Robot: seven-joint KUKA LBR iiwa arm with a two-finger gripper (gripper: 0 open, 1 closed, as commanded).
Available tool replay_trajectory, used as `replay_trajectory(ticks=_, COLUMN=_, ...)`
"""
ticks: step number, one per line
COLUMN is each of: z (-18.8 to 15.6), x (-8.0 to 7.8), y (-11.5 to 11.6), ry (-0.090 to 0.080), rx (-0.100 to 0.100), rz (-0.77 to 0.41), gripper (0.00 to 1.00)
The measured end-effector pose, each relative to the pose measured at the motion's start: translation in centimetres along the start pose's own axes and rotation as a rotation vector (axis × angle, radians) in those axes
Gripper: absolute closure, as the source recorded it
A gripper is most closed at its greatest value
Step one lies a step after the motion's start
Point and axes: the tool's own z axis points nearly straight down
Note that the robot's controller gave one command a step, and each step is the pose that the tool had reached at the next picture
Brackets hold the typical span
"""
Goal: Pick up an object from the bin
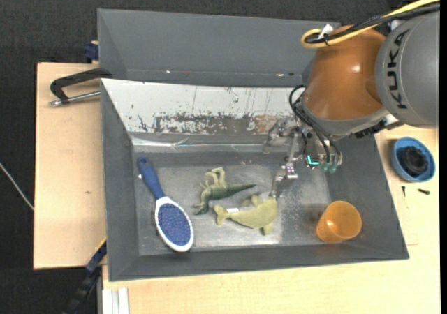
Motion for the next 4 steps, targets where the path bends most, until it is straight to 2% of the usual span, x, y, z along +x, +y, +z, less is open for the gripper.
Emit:
replay_trajectory(ticks=1, z=9.4, x=5.0, y=2.8, ry=-0.027, rx=0.006, rz=-0.402, gripper=0.00)
replay_trajectory(ticks=2, z=6.7, x=6.2, y=2.0, ry=-0.014, rx=0.003, rz=-0.367, gripper=0.00)
replay_trajectory(ticks=3, z=6.3, x=6.6, y=2.0, ry=-0.011, rx=0.003, rz=-0.479, gripper=0.00)
replay_trajectory(ticks=4, z=9.8, x=6.2, y=2.3, ry=-0.008, rx=0.002, rz=-0.575, gripper=0.00)
